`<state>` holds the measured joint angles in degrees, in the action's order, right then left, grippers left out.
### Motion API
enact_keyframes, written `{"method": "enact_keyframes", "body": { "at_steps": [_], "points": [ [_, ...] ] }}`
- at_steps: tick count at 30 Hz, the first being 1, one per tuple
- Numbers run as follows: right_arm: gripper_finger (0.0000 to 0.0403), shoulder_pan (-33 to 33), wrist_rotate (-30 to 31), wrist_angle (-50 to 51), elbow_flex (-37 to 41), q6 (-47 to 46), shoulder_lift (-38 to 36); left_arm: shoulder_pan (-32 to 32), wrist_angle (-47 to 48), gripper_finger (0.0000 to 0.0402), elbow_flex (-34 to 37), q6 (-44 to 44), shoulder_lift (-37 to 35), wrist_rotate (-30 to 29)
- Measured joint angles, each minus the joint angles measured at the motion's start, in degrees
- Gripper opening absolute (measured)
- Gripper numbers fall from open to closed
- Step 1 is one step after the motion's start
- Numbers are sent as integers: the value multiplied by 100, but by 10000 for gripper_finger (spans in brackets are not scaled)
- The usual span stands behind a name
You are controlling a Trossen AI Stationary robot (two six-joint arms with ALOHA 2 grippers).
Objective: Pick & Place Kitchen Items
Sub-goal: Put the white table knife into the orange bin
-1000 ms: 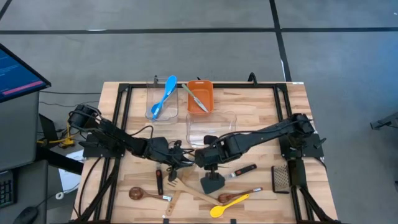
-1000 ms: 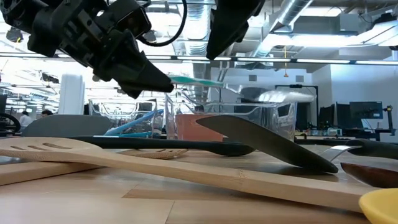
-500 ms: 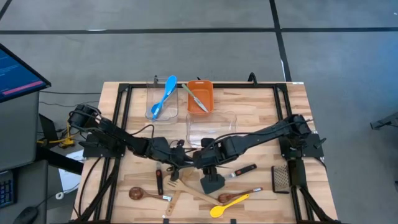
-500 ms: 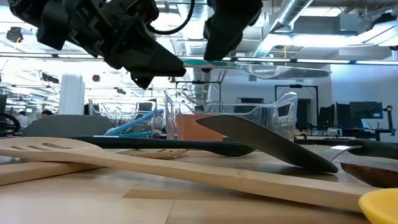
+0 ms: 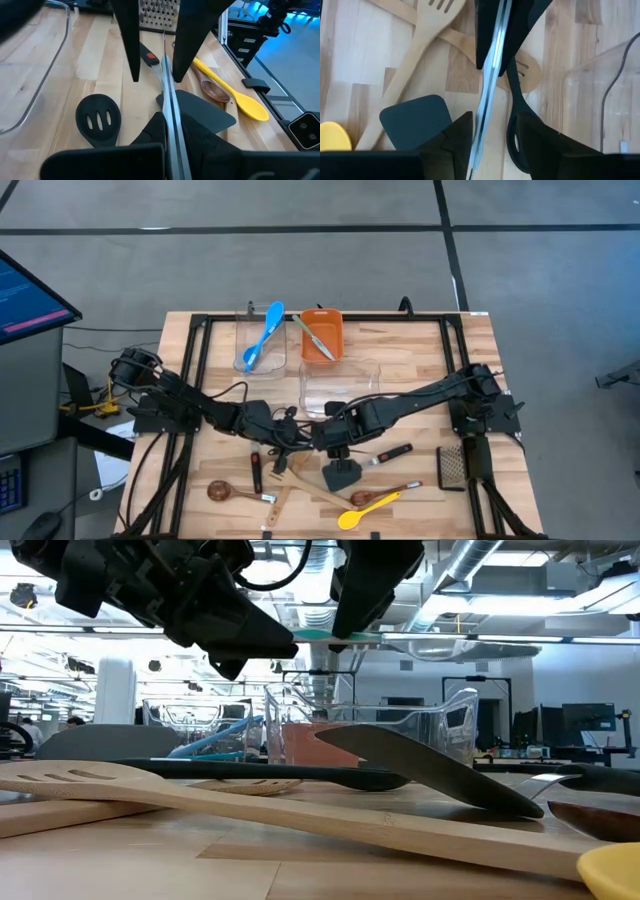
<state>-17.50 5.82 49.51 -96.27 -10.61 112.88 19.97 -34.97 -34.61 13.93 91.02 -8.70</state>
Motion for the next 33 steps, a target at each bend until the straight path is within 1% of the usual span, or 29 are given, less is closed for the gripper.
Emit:
{"method": "enact_keyframes", "body": {
  "at_steps": [6,13,16,25,29,33],
  "points": [
    [134,0,-153,9,0,-102,0,0,-319,6,2,-75,0,-60],
    [127,0,-152,143,0,-105,0,0,-332,6,-68,-164,0,-80],
    [107,0,-151,297,0,-144,0,0,-334,6,-68,-166,0,-82],
    [15,2,-122,351,2,-242,0,-13,-288,6,-68,-130,0,-169],
    [14,7,-119,361,11,-232,0,-22,-260,8,-68,-125,0,-159],
    [12,-9,0,349,11,-180,0,-20,-255,19,-68,-141,0,-127]
  ]
}}
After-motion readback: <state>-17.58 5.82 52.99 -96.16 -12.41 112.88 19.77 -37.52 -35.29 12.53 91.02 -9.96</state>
